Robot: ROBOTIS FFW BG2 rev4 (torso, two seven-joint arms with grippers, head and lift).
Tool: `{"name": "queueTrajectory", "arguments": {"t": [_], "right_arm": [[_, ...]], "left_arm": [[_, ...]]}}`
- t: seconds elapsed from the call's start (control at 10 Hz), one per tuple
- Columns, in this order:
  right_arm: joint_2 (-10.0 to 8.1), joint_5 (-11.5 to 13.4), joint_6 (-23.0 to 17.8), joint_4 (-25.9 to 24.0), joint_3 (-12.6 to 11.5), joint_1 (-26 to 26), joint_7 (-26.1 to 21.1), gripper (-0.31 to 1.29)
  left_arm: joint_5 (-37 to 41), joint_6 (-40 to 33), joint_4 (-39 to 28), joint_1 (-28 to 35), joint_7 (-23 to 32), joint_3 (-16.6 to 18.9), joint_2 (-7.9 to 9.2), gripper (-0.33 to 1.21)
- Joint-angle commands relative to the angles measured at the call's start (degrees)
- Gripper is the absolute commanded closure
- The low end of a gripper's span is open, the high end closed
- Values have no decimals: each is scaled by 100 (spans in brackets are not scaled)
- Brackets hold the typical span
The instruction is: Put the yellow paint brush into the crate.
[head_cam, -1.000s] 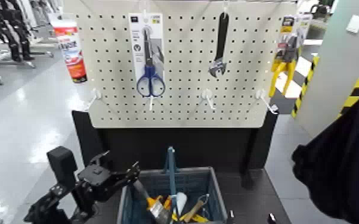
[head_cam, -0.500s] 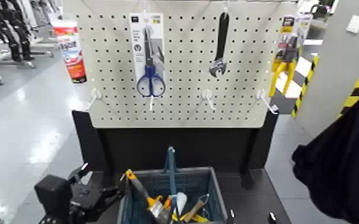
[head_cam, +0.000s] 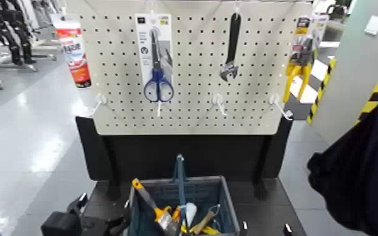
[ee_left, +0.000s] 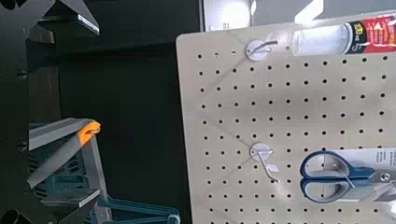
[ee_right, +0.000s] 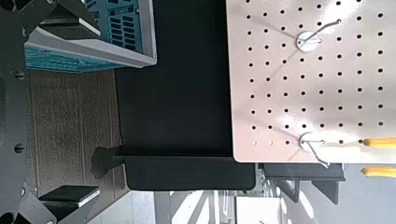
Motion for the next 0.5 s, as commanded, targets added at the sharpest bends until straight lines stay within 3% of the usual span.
{"name": "queueTrajectory", "arguments": {"t": [0.1,0.5], "right_arm": [[18,113,-26,-10,-25,22,-1,13],[53,263,-79,-54,-61,57,-18,14]], "left_arm": [[7,-61,-15,148,37,-84,9,9],[51,-43,-50,201,29,-128,9,9]]}}
